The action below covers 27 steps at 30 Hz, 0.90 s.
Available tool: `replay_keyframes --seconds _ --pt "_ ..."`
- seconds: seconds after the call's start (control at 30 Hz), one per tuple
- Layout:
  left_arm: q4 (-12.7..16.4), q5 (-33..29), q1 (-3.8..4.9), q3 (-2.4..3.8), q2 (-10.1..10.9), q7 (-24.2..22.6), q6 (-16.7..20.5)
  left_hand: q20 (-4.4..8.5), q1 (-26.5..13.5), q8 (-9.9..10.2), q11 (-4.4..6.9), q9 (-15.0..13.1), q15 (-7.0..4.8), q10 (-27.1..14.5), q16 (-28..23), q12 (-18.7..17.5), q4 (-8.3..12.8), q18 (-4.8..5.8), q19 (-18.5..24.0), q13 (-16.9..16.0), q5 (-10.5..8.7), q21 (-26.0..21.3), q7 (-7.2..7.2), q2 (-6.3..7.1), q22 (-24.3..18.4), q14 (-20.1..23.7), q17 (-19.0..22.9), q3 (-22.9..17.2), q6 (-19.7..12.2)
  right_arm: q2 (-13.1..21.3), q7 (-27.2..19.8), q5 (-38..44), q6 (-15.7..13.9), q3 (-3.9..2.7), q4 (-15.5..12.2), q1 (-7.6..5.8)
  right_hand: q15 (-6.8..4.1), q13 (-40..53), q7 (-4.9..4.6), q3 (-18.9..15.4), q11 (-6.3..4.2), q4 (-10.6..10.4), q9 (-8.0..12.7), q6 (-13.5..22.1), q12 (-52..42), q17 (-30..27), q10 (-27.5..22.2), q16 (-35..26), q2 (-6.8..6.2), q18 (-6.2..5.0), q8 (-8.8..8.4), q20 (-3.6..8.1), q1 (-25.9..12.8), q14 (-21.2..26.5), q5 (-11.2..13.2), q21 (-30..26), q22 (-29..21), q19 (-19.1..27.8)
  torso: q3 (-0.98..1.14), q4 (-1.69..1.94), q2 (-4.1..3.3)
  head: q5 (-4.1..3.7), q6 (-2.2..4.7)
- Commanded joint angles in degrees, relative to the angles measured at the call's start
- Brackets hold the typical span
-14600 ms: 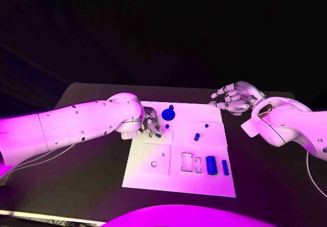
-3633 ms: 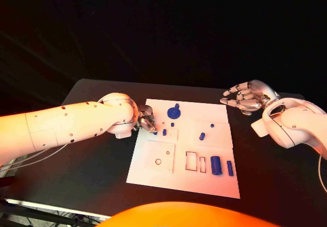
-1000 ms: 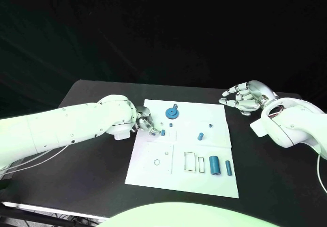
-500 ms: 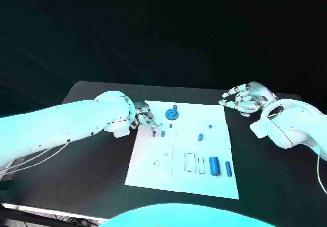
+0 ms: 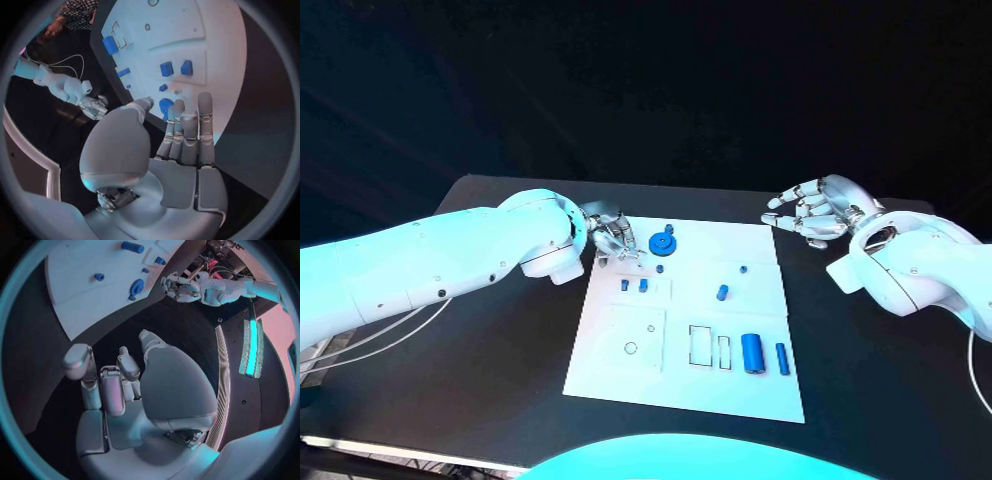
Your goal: Assemble the parts on the task board
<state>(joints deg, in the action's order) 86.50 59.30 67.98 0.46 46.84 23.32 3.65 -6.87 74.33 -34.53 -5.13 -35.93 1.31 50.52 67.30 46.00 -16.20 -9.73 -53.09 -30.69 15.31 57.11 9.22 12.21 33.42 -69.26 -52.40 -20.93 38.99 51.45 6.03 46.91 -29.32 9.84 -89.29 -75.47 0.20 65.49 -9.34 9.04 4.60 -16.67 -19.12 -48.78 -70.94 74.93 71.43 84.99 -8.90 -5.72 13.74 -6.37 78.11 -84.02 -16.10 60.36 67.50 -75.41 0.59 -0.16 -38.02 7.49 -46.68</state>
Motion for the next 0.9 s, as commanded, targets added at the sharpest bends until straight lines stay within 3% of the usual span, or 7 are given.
replay_keyframes --seconds 0.03,0.13,0.23,0.43,0.9 --pt "-0.5 2.6 -0.07 -0.71 -1.0 -14.5 9.0 -0.88 5.2 1.3 -0.84 2.1 0.86 -2.9 -5.2 -2.9 0.7 -0.59 1.0 2.7 0.28 -2.0 0.75 0.99 -1.2 6.0 7.7 -2.4 -1.2 0.0 -0.9 0.3 0.2 -0.01 0.0 0.04 0.10 -0.1 -0.11 0.2 -0.02 0.0 0.1 0.4 0.3 3.4 -0.4 -0.4 0.21 -0.95 0.22 0.09 -0.6 -2.9 0.0 -0.4 -0.2 0.5 -0.11 0.01 -0.08 -0.38 0.12" --pt "-1.2 6.9 -0.26 -1.70 -2.0 -19.5 10.4 -1.18 8.6 2.6 -1.02 4.7 1.10 -3.8 -4.9 -5.1 0.9 -0.75 1.0 5.8 0.07 -2.7 0.88 2.42 -1.6 6.6 8.5 -4.1 -1.7 0.1 -1.0 0.2 0.2 -0.01 -0.1 0.04 0.10 -0.5 -0.11 0.3 -0.02 0.0 0.1 0.5 0.6 3.3 -0.7 -0.4 0.23 -0.99 0.23 0.09 -0.5 -2.9 0.0 -0.6 -0.3 0.6 -0.15 -0.03 -0.10 -0.43 0.19" --pt "-1.7 9.9 -0.39 -2.18 -2.8 -21.0 9.9 -1.12 10.0 3.1 -0.83 6.1 0.87 -4.0 -3.6 -5.8 1.2 -0.78 0.9 7.1 0.09 -2.5 0.66 3.09 -1.5 5.9 7.6 -4.6 -1.8 0.1 -1.0 0.2 0.2 -0.01 -0.1 0.04 0.10 -0.5 -0.11 0.3 -0.02 0.0 0.1 0.5 0.6 3.3 -0.7 -0.4 0.23 -0.99 0.23 0.09 -0.5 -2.9 0.0 -0.6 -0.3 0.6 -0.15 -0.02 -0.06 -0.56 0.26" --pt "-3.7 17.7 -0.84 -3.24 -4.9 -21.7 7.3 -1.66 10.7 3.8 -1.56 9.4 1.51 -6.6 -3.7 -8.0 0.5 -0.69 1.8 10.3 -0.05 -2.8 -0.27 3.91 -1.4 8.6 10.6 -3.6 -0.1 0.1 -1.1 0.2 0.3 0.00 -0.1 0.06 0.10 -0.5 -0.11 0.3 -0.03 0.1 0.1 0.5 0.6 3.3 -0.7 -0.4 0.27 -0.99 0.24 0.09 -0.5 -2.9 0.0 -0.6 -0.3 0.6 -0.07 0.00 -0.09 -0.62 0.22" --pt "-8.2 24.4 -1.59 -3.88 -8.6 -18.7 3.4 -1.60 11.4 5.5 -1.40 12.9 1.41 -6.6 1.1 -8.9 0.3 -0.76 1.3 13.1 0.00 -1.2 -1.28 4.23 -0.3 6.0 8.4 -2.2 1.9 0.0 -1.1 0.2 0.1 0.00 0.0 0.08 0.10 -0.5 -0.11 0.3 -0.03 0.1 0.1 0.5 0.6 3.3 -0.7 -0.4 0.27 -0.99 0.24 0.09 -0.5 -2.9 0.0 -0.6 -0.3 0.6 -0.08 -0.11 -0.17 -0.77 0.22"
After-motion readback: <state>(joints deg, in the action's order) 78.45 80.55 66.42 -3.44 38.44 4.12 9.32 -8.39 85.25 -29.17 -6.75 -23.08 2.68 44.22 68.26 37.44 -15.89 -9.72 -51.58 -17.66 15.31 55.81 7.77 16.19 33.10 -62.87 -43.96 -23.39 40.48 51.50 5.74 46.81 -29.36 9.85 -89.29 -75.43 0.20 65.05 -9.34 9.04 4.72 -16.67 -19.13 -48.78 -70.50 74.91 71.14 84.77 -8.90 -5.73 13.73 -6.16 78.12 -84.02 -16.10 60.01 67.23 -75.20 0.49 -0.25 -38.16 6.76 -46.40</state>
